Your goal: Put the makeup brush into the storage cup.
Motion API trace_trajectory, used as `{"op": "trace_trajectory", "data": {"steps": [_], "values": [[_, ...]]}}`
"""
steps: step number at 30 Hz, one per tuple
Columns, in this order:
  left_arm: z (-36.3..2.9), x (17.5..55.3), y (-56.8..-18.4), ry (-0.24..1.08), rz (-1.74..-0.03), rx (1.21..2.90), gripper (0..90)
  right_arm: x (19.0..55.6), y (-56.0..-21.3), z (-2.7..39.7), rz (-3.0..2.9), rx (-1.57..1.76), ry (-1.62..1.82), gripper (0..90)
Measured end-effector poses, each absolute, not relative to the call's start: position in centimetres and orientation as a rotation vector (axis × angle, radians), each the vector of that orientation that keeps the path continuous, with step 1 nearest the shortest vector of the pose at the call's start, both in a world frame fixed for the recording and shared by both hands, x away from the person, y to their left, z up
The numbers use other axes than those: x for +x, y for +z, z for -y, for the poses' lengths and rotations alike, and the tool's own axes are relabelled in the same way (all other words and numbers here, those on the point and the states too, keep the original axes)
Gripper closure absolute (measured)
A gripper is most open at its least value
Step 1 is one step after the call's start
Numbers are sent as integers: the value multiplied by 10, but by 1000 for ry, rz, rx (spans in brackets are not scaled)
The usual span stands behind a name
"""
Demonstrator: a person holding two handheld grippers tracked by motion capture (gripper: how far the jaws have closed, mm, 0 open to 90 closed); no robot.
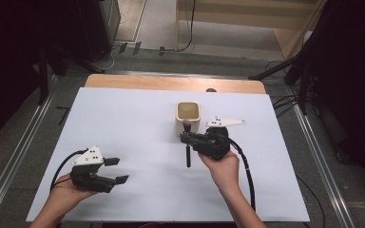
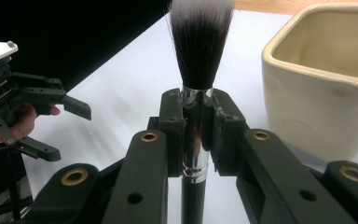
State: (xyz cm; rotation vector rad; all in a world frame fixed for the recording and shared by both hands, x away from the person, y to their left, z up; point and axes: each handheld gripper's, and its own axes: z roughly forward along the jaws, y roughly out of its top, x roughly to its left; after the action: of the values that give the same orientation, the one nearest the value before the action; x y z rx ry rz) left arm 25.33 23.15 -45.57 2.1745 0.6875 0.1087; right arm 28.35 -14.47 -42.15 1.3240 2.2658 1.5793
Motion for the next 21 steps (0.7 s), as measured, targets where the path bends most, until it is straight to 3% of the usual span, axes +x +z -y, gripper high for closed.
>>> {"op": "trace_trajectory", "data": {"steps": [21], "values": [[-232, 255, -456, 135, -690, 2172, 176, 292, -396, 149, -2218, 1289, 1586, 779]]}}
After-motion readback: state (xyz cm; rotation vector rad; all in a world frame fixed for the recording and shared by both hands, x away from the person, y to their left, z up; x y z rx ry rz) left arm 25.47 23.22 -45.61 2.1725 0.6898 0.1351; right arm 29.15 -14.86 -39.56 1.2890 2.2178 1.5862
